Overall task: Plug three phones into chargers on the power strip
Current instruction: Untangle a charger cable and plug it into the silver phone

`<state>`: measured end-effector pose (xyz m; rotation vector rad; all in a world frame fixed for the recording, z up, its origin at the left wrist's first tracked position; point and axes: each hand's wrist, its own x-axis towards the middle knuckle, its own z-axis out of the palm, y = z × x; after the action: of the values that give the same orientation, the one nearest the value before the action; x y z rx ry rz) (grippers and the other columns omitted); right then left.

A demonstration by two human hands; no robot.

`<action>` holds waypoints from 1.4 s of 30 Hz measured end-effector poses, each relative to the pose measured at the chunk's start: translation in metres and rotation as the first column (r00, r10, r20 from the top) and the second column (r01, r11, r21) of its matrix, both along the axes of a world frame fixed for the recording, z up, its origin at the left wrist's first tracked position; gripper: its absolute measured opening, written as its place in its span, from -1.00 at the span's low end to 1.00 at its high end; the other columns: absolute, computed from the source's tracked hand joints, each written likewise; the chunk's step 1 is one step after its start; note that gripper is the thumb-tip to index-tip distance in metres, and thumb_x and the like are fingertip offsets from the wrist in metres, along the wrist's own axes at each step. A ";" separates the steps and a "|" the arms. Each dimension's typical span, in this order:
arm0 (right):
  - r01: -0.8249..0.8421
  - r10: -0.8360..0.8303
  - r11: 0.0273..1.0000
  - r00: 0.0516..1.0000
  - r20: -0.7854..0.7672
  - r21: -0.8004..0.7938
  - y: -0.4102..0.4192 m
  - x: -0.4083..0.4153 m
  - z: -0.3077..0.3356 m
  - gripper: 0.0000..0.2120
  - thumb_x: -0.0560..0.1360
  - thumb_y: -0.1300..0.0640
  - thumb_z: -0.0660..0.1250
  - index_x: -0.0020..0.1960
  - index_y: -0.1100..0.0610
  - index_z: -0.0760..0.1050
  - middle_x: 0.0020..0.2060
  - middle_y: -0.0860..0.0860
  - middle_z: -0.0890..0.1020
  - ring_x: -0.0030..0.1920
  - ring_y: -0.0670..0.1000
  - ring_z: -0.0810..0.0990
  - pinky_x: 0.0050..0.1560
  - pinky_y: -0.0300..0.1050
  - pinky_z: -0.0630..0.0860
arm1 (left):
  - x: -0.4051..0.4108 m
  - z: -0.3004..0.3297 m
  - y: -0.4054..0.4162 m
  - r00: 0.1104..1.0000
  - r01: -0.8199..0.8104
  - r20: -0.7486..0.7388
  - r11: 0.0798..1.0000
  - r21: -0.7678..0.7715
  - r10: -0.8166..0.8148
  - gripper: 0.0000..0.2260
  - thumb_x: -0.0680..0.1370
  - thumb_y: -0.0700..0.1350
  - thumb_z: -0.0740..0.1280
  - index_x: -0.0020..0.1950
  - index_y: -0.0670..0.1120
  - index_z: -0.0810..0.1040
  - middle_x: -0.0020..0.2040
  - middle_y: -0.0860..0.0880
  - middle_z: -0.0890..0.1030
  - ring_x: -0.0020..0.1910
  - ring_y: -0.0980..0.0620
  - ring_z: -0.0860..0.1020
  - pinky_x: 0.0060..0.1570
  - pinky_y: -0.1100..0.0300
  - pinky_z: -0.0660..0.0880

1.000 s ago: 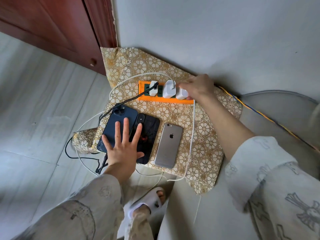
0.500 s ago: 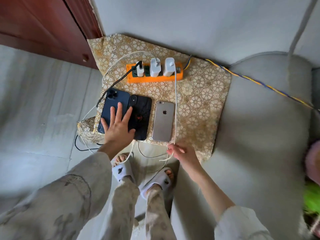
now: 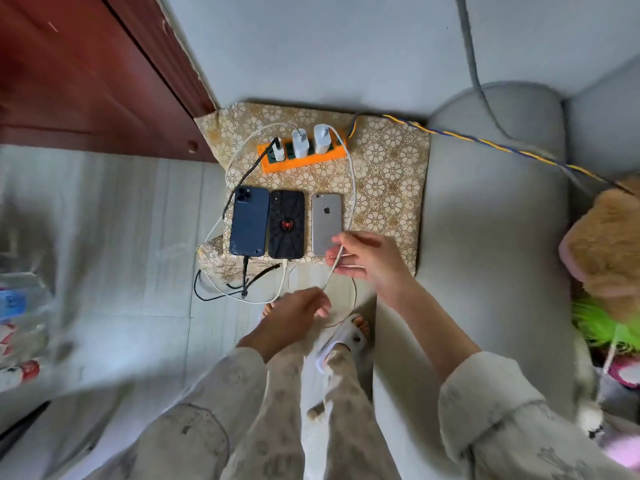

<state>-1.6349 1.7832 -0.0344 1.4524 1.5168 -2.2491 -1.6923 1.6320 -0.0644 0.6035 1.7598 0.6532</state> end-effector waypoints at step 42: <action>-0.398 0.367 0.916 0.795 -0.482 0.041 0.020 0.006 0.290 -0.58 0.49 -0.16 0.20 0.15 0.12 0.52 -0.07 0.05 0.68 0.02 0.05 0.63 0.11 -0.06 0.53 | -0.069 0.368 0.051 0.836 -0.545 0.392 0.494 0.678 0.384 -0.81 0.60 -0.20 0.13 -0.12 -0.10 0.50 -0.26 -0.05 0.67 -0.16 -0.14 0.67 -0.16 0.04 0.63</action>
<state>-1.6293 1.8032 0.2554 0.4959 1.6455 -2.4591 -1.7614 1.6825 0.3039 0.5827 1.3877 1.8708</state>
